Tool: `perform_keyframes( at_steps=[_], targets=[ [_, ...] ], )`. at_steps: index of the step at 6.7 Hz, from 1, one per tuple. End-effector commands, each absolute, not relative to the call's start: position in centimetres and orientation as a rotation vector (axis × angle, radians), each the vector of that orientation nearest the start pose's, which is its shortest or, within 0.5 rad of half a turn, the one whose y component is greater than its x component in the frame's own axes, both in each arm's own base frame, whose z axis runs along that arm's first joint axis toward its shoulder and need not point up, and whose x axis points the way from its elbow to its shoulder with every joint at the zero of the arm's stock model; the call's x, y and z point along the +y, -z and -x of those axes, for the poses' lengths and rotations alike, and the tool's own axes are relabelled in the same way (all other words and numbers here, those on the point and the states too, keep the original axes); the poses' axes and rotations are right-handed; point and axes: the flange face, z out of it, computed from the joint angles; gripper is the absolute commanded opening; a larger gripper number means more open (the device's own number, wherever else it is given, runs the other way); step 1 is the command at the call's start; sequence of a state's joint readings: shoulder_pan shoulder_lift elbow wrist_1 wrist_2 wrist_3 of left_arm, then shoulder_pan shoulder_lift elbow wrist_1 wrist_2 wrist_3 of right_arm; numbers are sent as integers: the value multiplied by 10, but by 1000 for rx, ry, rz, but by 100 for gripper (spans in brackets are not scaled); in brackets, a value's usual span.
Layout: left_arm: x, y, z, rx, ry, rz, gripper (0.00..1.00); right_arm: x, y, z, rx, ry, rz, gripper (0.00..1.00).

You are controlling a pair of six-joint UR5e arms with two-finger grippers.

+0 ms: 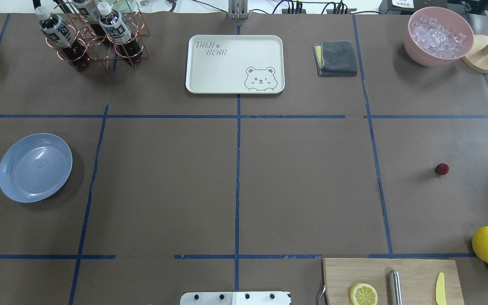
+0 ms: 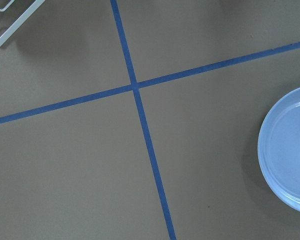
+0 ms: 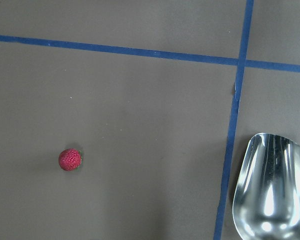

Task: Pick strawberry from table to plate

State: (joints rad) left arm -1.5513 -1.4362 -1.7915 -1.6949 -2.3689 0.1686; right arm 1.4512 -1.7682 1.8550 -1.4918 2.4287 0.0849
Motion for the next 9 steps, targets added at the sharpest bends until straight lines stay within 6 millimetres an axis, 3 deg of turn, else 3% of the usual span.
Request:
perform_keyframes(
  at_steps=[1, 3, 4, 6, 8, 9],
  targets=[
    [-433, -609, 50, 788, -270, -264, 100, -420, -593, -7, -869, 102, -64, 100],
    [-435, -631, 4, 870, -368, -240, 100, -423, -585, 5, -876, 154, -107, 100],
    [-437, -646, -39, 904, -478, -257, 100, -423, -583, 19, -883, 191, -120, 100],
    [-448, -646, -120, 951, -434, -190, 100, -423, -582, 27, -890, 169, -94, 100],
    [-457, -644, -160, 913, -416, -178, 100, -421, -585, 27, -891, 152, -79, 100],
    [-470, -644, -175, 911, -359, -141, 94, -421, -583, 28, -890, 148, -82, 100]
  ],
)
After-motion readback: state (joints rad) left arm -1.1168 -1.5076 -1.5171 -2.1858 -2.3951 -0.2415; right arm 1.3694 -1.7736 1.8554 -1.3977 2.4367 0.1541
